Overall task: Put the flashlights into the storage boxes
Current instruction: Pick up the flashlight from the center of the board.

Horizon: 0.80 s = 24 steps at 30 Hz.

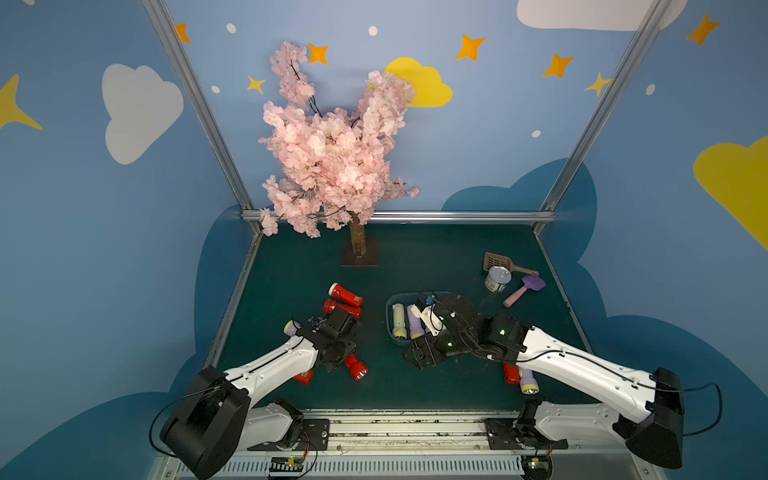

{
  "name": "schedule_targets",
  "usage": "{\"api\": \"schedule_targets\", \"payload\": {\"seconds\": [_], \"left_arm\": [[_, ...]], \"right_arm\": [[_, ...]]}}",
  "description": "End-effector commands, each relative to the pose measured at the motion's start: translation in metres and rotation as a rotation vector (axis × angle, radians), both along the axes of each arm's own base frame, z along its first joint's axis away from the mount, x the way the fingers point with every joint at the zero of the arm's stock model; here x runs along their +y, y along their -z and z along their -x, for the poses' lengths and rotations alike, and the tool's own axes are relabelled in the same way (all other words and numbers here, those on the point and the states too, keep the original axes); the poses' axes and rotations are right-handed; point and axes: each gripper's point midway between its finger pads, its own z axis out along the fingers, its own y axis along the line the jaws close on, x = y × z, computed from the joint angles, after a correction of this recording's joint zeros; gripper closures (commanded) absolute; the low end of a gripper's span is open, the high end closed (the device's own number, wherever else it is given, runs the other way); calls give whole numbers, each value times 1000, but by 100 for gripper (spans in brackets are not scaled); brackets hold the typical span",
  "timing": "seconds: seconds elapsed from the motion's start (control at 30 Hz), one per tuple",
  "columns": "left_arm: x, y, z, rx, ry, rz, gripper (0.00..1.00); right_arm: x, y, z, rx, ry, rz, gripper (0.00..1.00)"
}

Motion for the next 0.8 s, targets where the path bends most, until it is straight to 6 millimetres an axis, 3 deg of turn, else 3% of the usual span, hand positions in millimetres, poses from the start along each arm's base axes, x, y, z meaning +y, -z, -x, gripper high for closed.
{"api": "schedule_targets", "payload": {"seconds": [0.0,0.33,0.47,0.77], "left_arm": [[-10,-26,-9,-44,48,-2,77],[-52,-78,-56,-151,187,1,76],[-82,-90,-83,-180,257,18,76],[-173,-106,-140,-216,456,51,77]], "right_arm": [[-13,-5,-6,-36,33,31,9],[-47,-7,-16,-46,119,49,9],[-62,-6,-19,-47,156,68,9],[-90,-12,-19,-57,228,79,9]]}}
